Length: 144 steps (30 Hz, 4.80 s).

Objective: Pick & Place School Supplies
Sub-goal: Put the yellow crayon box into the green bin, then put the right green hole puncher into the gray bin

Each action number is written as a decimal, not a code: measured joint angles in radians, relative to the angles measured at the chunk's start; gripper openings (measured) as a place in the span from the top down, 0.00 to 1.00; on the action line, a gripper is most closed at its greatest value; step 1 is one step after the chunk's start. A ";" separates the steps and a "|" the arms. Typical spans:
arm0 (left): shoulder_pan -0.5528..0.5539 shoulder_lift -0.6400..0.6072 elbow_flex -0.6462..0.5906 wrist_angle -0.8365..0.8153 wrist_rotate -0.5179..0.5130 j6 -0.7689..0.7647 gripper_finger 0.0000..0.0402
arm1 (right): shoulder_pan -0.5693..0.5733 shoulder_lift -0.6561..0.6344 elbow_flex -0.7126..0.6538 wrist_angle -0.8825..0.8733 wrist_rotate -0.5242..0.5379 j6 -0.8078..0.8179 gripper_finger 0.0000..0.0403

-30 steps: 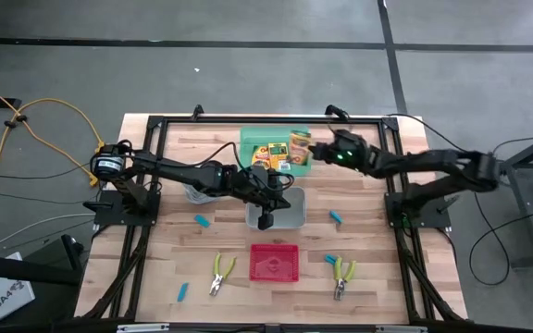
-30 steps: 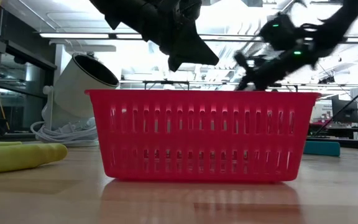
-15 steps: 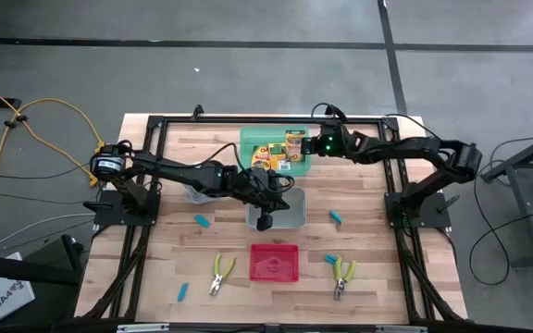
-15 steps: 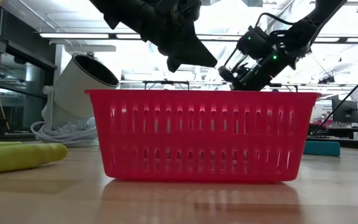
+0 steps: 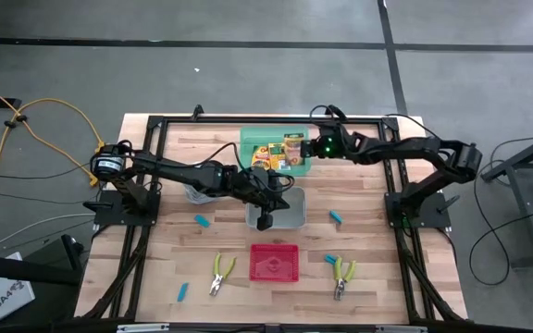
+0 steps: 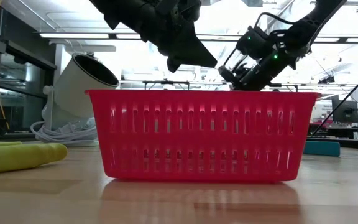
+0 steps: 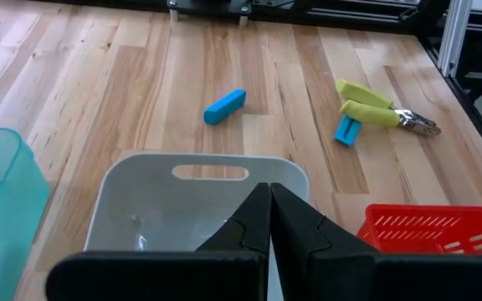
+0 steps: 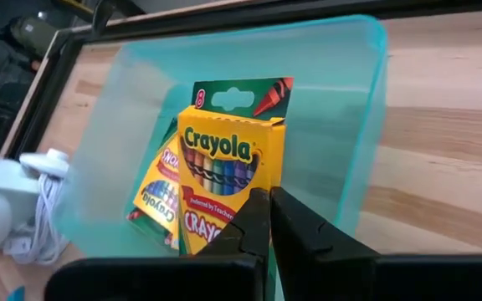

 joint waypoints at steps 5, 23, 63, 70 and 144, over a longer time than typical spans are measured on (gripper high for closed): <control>0.000 0.000 0.000 0.000 0.000 -0.008 1.00 | 0.000 0.000 0.000 0.001 -0.026 -0.013 0.99; 0.000 0.000 0.000 0.000 0.000 -0.010 1.00 | 0.000 0.000 0.000 0.031 -0.052 -0.108 0.99; -0.017 -0.023 0.000 -0.045 -0.004 0.024 1.00 | -0.059 -0.008 -0.002 0.262 -0.368 -0.218 0.72; -0.021 -0.107 0.000 -0.149 -0.076 0.055 1.00 | -0.060 -0.082 -0.001 0.187 -0.480 -0.363 0.74; -0.249 -0.156 0.000 -0.171 -0.083 -0.024 1.00 | 1.228 -0.161 0.000 -0.764 -0.127 -0.737 0.71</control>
